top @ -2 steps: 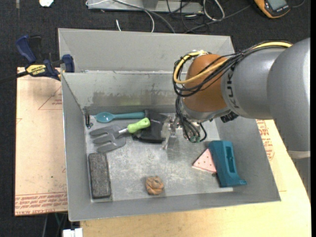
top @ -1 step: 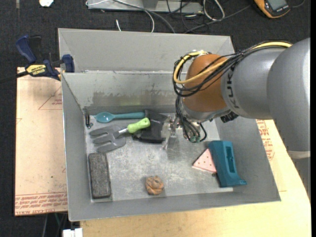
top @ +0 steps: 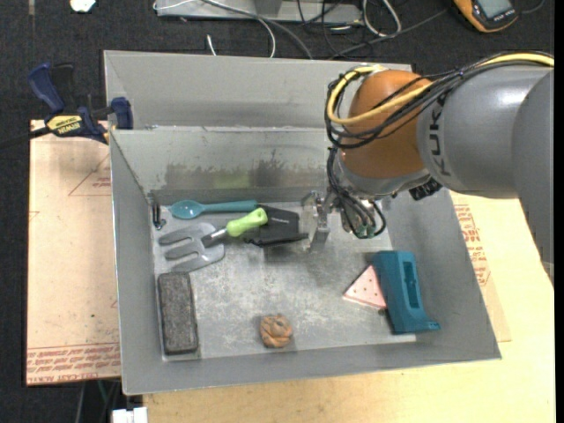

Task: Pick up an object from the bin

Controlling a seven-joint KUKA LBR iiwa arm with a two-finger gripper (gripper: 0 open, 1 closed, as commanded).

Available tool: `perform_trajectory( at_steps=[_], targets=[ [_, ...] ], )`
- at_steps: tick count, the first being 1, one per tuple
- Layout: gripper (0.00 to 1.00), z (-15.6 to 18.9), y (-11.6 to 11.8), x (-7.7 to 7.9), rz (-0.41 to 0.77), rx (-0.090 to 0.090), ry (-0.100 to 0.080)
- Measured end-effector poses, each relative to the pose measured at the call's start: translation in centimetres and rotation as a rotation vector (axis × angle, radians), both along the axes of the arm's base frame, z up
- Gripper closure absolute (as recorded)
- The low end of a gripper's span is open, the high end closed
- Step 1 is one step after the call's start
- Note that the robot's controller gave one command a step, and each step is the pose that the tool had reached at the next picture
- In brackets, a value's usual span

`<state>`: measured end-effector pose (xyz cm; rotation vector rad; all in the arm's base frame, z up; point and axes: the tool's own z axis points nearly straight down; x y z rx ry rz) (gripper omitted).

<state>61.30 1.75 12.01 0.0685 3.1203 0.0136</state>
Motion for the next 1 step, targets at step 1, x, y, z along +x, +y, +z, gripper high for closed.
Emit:
perform_trajectory(
  at_steps=[1],
  targets=[
    [1.0,0.99,-0.77,0.98,0.251,-0.006,-0.017]
  ],
)
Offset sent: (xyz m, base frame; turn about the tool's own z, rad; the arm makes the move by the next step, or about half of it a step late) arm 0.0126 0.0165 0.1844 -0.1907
